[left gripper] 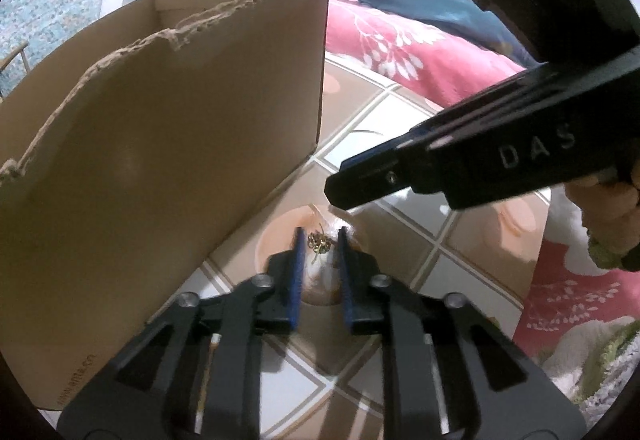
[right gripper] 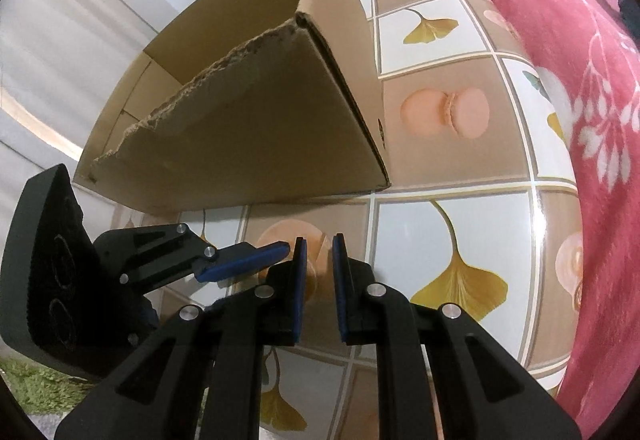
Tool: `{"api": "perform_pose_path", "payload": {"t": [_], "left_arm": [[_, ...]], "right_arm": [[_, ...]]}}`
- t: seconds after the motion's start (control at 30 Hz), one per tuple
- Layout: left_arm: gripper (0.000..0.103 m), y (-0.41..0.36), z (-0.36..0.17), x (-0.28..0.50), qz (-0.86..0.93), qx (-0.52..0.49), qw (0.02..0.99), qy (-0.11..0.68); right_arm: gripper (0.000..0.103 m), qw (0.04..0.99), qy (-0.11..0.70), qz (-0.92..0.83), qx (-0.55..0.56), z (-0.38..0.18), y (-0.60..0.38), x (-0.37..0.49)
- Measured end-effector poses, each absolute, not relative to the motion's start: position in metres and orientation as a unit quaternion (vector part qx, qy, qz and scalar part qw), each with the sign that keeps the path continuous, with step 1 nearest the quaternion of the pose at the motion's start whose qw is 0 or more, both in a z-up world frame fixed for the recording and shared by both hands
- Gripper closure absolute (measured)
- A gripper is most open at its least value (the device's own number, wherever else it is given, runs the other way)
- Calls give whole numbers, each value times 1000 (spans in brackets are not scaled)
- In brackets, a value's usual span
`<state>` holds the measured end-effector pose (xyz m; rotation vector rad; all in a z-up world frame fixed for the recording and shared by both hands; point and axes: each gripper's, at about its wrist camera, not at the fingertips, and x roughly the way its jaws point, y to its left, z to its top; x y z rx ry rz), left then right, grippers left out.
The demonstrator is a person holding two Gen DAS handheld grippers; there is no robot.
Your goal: Organize jewelry
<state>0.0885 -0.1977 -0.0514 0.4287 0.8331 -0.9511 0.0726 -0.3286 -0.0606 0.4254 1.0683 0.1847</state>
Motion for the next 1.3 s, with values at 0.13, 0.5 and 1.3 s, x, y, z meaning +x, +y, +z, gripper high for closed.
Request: {"api": "perform_pose_path", "payload": {"t": [0.13, 0.5, 1.3], "left_arm": [[102, -196, -51, 86, -439, 205, 786, 384], [102, -182, -49, 80, -440, 201, 783, 390], [102, -138, 84, 112, -421, 139, 839, 314]], "right_arm": [[90, 837, 500, 88, 202, -59, -330, 67], [90, 816, 511, 120, 242, -68, -326, 68], [89, 873, 448, 125, 143, -24, -282, 37]]}}
